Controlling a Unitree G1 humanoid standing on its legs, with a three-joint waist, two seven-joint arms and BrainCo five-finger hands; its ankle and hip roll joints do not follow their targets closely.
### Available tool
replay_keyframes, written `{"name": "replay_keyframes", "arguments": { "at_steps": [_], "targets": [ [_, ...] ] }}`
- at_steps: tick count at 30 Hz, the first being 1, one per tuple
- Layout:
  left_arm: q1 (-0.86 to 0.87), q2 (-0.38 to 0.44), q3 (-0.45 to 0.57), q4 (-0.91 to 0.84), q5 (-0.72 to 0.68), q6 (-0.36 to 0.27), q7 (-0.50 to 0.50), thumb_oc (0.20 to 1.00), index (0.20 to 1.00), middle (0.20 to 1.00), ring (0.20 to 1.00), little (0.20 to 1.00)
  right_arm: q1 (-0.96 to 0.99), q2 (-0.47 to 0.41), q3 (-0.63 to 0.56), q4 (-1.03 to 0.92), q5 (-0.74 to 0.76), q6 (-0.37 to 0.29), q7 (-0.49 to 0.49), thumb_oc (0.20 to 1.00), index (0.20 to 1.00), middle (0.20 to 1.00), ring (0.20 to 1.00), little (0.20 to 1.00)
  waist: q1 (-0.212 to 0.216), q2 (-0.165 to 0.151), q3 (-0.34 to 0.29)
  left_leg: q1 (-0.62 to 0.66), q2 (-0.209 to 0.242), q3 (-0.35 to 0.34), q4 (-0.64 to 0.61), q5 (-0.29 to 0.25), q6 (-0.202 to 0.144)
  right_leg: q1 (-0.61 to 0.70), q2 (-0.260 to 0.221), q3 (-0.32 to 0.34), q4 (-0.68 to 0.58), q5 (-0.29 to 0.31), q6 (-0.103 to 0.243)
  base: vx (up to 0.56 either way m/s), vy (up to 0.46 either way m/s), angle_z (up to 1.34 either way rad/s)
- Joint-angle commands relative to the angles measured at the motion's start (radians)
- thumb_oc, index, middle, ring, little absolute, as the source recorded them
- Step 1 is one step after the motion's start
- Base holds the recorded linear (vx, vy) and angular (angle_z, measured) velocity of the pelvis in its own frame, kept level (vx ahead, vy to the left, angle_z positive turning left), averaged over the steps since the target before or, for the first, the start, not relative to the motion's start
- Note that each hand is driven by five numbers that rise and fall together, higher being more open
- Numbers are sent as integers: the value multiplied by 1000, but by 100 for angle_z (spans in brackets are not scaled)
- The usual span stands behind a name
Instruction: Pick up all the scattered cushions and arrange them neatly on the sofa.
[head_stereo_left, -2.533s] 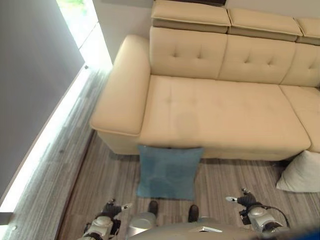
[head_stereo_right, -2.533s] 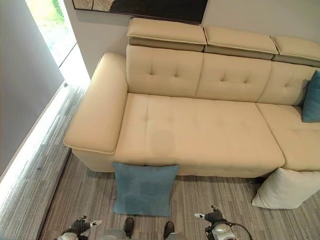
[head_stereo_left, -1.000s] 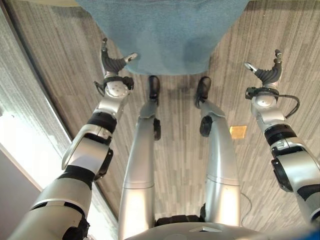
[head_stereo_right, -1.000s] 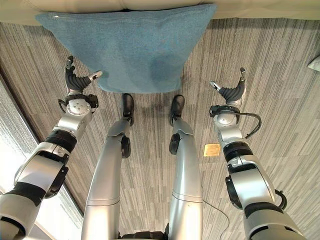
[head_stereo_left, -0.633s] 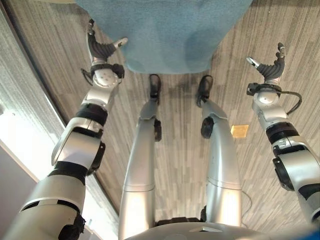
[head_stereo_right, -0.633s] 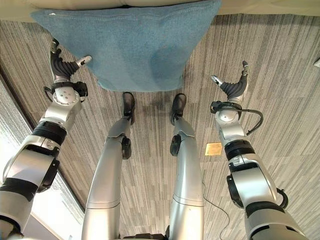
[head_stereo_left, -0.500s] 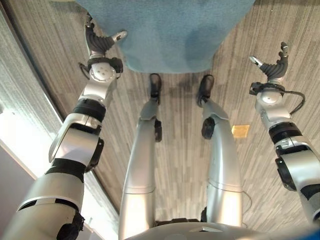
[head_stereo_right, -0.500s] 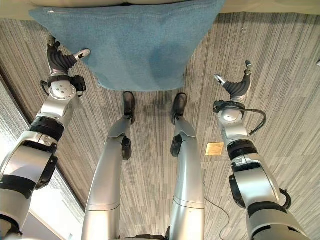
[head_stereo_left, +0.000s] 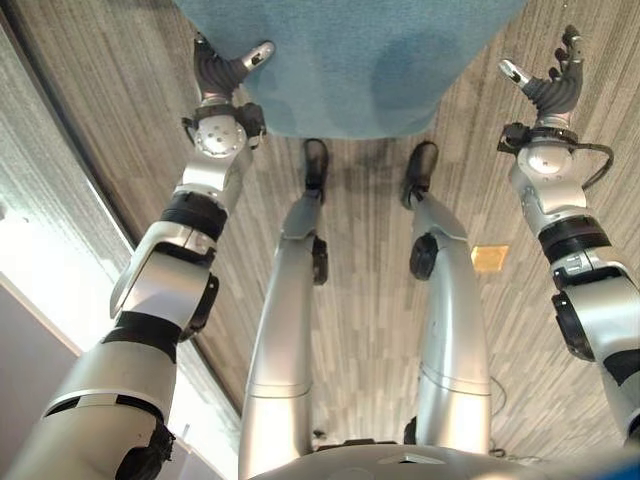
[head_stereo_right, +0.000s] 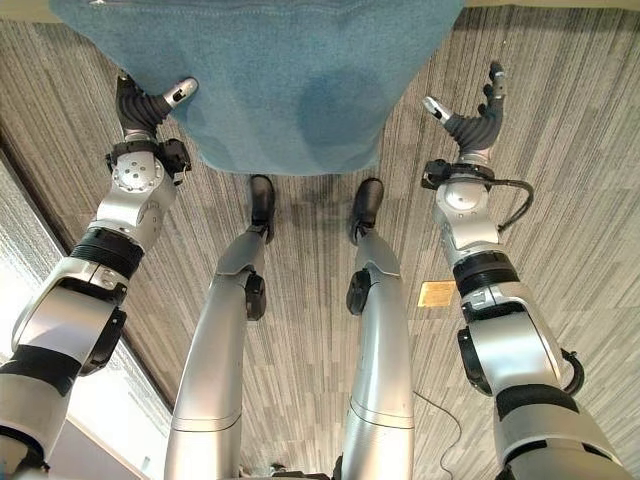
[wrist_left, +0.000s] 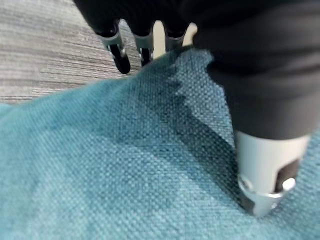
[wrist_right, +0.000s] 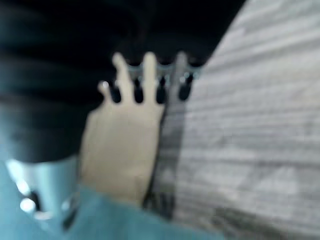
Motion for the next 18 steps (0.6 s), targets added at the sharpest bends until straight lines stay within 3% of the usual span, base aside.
{"name": "replay_keyframes", "arguments": {
  "at_steps": [1, 6, 14, 15, 16, 17, 18],
  "targets": [
    [42, -43, -4, -4, 10, -55, -17, 1000, 1000, 1000, 1000, 1000, 28, 9, 45, -21, 21, -52, -5, 1000, 1000, 1000, 1000, 1000, -31, 50, -96, 31, -73, -43, -38, -44, 19, 39, 26, 2, 45, -36, 30, 0, 0, 0],
    [15, -62, -31, -24, 13, -61, -13, 1000, 1000, 1000, 1000, 1000, -48, 33, 114, -8, 31, -48, 20, 1000, 1000, 1000, 1000, 1000, -13, 60, -85, 21, -74, -49, -13, -39, 13, 38, 28, -3, 55, -36, 30, 1, -7, 0],
    [-47, -93, -57, -45, 0, -74, 14, 1000, 1000, 1000, 1000, 1000, -170, 167, 249, 23, 51, -34, 60, 1000, 1000, 1000, 1000, 1000, 15, 83, -59, 9, -68, -51, 17, -34, 9, 37, 28, -9, 67, -36, 29, 0, 0, 0],
    [-50, -96, -58, -49, -4, -76, 18, 1000, 1000, 1000, 1000, 1000, -173, 187, 260, 21, 60, -34, 65, 711, 711, 711, 711, 711, 17, 85, -59, 8, -69, -52, 18, -33, 9, 37, 30, -9, 66, -35, 28, 0, 0, 0],
    [-60, -104, -59, -50, -11, -80, 19, 492, 492, 492, 492, 492, -180, 227, 273, 21, 78, -41, 76, 200, 200, 200, 200, 200, 20, 87, -58, 7, -69, -52, 22, -31, 9, 37, 33, -11, 70, -34, 27, 0, 0, 0],
    [-58, -102, -52, -59, -15, -85, 20, 200, 200, 200, 200, 200, -182, 248, 276, 14, 83, -48, 81, 200, 200, 200, 200, 200, 20, 87, -60, 7, -67, -54, 21, -31, 8, 37, 36, -13, 69, -34, 27, 0, 0, 0],
    [-56, -101, -47, -67, -19, -90, 21, 200, 200, 200, 200, 200, -181, 254, 275, 5, 83, -52, 83, 200, 200, 200, 200, 200, 20, 88, -62, 6, -67, -52, 23, -30, 8, 37, 38, -15, 72, -35, 27, 0, 0, 0]
  ]
}}
